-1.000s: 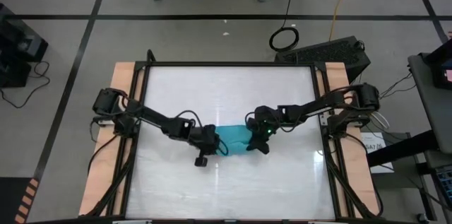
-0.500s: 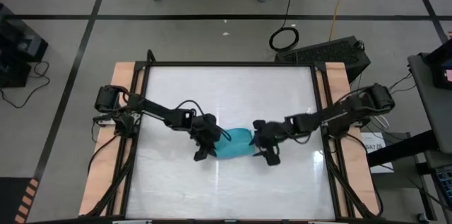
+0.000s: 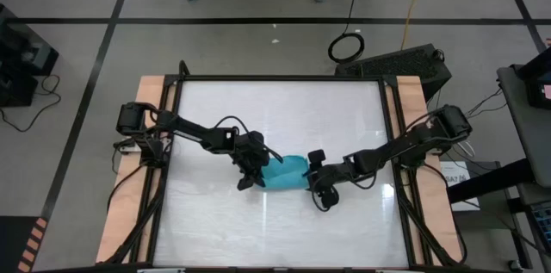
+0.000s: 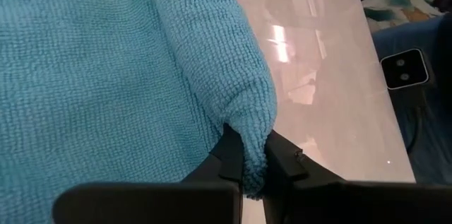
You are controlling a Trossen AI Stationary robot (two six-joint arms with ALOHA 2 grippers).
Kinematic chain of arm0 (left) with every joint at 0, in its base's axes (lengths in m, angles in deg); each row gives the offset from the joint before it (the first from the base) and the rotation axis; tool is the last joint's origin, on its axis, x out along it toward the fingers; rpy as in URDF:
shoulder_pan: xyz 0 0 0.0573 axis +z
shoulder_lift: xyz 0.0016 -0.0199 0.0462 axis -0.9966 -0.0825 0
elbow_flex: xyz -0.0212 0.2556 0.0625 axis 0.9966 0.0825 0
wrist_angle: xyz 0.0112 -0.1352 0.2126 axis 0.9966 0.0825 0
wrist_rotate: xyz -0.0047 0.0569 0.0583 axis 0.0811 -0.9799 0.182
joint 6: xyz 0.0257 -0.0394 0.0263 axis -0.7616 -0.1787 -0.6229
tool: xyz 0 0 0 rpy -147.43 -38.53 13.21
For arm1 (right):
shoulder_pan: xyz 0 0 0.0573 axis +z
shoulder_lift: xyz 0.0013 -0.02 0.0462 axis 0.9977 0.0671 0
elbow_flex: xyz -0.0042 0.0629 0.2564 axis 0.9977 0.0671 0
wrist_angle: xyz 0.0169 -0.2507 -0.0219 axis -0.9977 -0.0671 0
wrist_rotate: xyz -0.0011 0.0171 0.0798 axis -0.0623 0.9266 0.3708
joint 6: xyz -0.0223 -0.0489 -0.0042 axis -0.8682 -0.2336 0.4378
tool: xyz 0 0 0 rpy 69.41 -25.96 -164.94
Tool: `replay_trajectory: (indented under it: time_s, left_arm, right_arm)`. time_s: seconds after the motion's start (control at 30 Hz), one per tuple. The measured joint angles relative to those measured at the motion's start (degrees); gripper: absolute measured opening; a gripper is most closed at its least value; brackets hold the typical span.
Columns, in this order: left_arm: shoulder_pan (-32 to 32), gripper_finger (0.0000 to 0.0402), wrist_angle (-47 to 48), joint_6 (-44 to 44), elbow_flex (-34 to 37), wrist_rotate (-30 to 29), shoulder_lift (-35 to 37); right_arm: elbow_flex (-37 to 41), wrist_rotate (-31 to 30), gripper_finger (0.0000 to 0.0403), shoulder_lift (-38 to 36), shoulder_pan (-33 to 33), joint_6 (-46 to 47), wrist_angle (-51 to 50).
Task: Roll towel
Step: Roll the light blue towel
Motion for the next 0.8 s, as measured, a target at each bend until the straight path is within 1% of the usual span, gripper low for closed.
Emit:
replay_trajectory:
  time_s: [0.13, 0.23, 0.3, 0.4, 0.5, 0.57, 0.67, 0.7, 0.73, 0.8]
  left_arm:
    - [0.0, 0.002, 0.0, 0.0, 0.0, 0.1, 0.0]
    - [-0.1, 0.002, -0.2, 0.0, 0.0, 0.5, 0.0]
    - [-0.2, 0.002, -0.1, 0.0, 0.0, 0.5, 0.0]
    - [-0.6, 0.0021, 0.2, 0.0, 0.0, 0.6, 0.0]
    - [-1.2, 0.0046, 0.3, -0.5, 0.0, 0.6, 0.1]
    - [-1.6, 0.0067, 0.5, -0.7, 0.0, 0.0, 0.1]
    - [-2.1, 0.0098, 0.6, -1.6, 0.0, -1.0, 0.1]
    - [-2.1, 0.0108, 0.6, -1.6, 0.0, -1.0, 0.1]
    - [-2.3, 0.0118, 0.7, -1.5, 0.0, -1.1, 0.1]
    - [-2.4, 0.0137, 1.3, -1.2, 0.0, -1.1, 0.1]
  right_arm:
    - [0.0, 0.0, 0.0214, 3.5, -0.1, 1.3, 0.2]
    - [-0.1, -1.8, 0.0213, 6.0, -0.2, 4.2, 1.4]
    - [-0.1, -2.2, 0.0205, 6.9, -0.4, 6.0, 2.5]
    - [-0.1, -2.1, 0.0175, 7.5, -0.6, 6.7, 4.4]
    - [-0.1, -1.9, 0.0126, 7.6, -1.2, 7.3, 4.7]
    - [-0.1, 0.2, 0.0087, 7.6, -2.3, 8.8, 4.7]
    - [-0.1, 5.1, 0.0029, 7.6, -4.2, 12.1, 4.6]
    - [-0.1, 7.2, 0.0017, 7.6, -4.9, 13.1, 4.8]
    - [-0.1, 9.3, 0.0011, 7.6, -5.6, 14.2, 4.9]
    - [-0.1, 13.7, 0.0015, 7.6, -7.0, 17.3, 5.0]
